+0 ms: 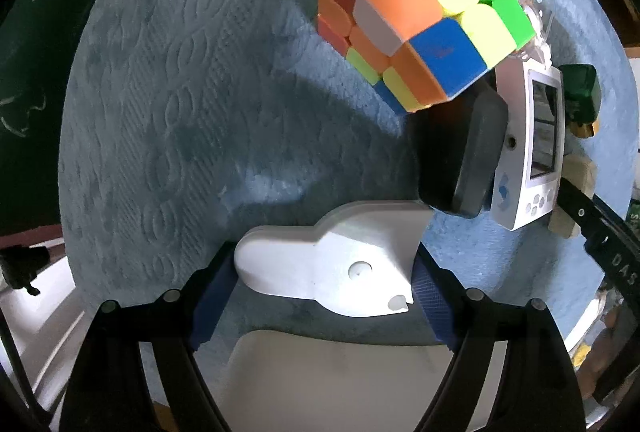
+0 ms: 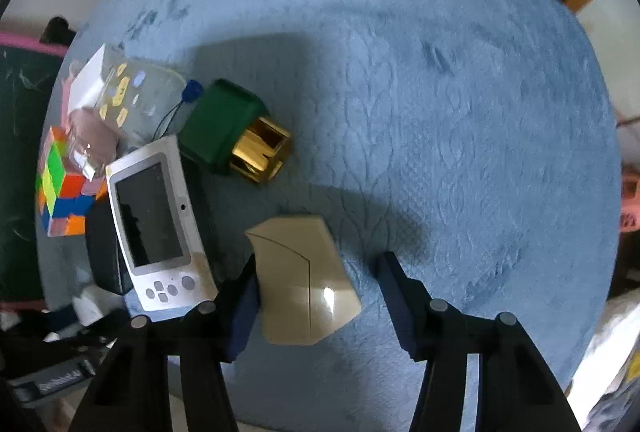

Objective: Organize rigid objects
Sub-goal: 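Lower the white clip into the tray with the left tool while the right tool lowers the beige case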

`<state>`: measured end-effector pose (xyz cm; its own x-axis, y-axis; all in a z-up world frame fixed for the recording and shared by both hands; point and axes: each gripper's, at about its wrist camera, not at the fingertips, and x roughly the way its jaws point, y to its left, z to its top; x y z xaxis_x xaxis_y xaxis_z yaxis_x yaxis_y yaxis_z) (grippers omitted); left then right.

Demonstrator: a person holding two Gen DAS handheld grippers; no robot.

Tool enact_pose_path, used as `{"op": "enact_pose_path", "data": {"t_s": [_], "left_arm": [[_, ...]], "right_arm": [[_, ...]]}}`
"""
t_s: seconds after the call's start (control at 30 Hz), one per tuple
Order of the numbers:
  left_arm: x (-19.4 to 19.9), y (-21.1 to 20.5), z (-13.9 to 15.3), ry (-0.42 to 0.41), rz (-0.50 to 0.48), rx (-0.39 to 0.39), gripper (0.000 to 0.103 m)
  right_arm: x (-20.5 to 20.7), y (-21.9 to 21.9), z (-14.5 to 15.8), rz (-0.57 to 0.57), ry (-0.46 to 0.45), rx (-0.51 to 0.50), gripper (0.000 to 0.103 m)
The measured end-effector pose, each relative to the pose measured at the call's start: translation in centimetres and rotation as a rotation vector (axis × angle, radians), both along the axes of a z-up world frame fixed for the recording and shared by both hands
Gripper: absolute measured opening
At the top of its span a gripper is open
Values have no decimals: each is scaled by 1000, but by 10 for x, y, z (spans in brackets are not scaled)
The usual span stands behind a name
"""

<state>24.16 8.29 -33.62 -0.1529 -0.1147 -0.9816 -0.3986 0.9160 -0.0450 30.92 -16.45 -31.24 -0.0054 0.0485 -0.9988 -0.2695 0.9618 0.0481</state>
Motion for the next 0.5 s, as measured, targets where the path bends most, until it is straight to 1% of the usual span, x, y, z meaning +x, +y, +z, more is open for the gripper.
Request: {"op": "enact_pose_path", "data": {"t_s": [0.13, 0.17, 0.2, 0.23, 0.27, 0.4, 0.47, 0.5], "left_arm": [[7, -2, -2, 2, -9, 10, 85], [8, -3, -2, 1, -14, 13, 85], [10, -7, -4, -1, -16, 16, 85], [12, -5, -6, -2, -19, 17, 85], [10, -14, 0, -5, -20, 18, 85], [4, -21, 5, -25, -35, 19, 85], [-12, -26, 14, -43, -43, 18, 85], [-12, -27, 16, -51, -44, 17, 85]], "right_arm": [[-3, 8, -1, 24, -22, -39, 57], [-4, 7, -1, 24, -24, -35, 52], [-4, 8, -1, 25, -26, -33, 46], [-5, 9, -1, 26, -30, -31, 46], [-6, 8, -1, 24, -25, -26, 46], [-10, -5, 3, -6, -20, -2, 46], [-12, -9, 6, -24, -18, 20, 46], [-14, -13, 8, -32, -19, 35, 46]]}}
